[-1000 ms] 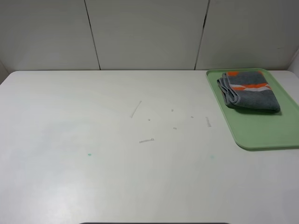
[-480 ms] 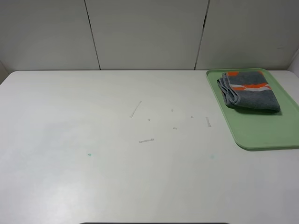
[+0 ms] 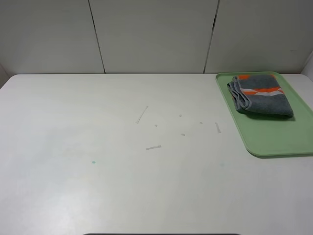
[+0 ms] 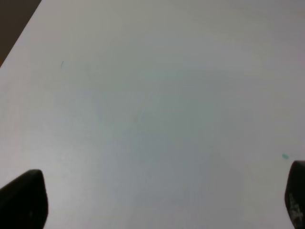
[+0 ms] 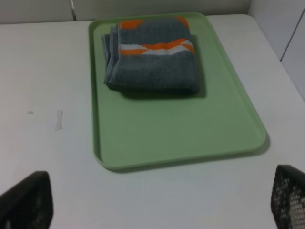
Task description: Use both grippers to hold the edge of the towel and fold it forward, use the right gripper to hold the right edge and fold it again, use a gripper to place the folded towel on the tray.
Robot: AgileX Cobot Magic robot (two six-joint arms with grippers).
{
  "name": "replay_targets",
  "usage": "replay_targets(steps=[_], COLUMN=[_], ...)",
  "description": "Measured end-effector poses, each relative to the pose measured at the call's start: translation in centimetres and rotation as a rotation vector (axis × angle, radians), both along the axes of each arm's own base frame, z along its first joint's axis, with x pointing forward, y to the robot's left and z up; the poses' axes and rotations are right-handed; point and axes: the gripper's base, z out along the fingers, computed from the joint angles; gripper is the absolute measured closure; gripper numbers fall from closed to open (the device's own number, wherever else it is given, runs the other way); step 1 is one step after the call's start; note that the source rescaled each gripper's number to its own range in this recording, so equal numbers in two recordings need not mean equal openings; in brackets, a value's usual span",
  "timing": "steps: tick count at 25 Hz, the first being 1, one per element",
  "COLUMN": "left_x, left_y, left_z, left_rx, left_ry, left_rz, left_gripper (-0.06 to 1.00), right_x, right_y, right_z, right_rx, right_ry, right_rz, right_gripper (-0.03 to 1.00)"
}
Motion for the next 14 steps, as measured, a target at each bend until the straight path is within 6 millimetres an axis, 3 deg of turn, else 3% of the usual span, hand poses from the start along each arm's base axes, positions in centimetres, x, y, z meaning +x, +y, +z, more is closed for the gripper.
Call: replay_targets(steps=[14], left_x=[0.00], left_y=[0.01], left_z=[0.00], left_rx=[0.001], left_ry=[0.000], left_rz=[0.001], left_gripper=[-0.06], right_x=[0.02], right_y=[0.02], right_z=[-0.03], right_rx=[0.003], right_ry=[0.001], right_rz=[0.002], right_gripper=[-0.03])
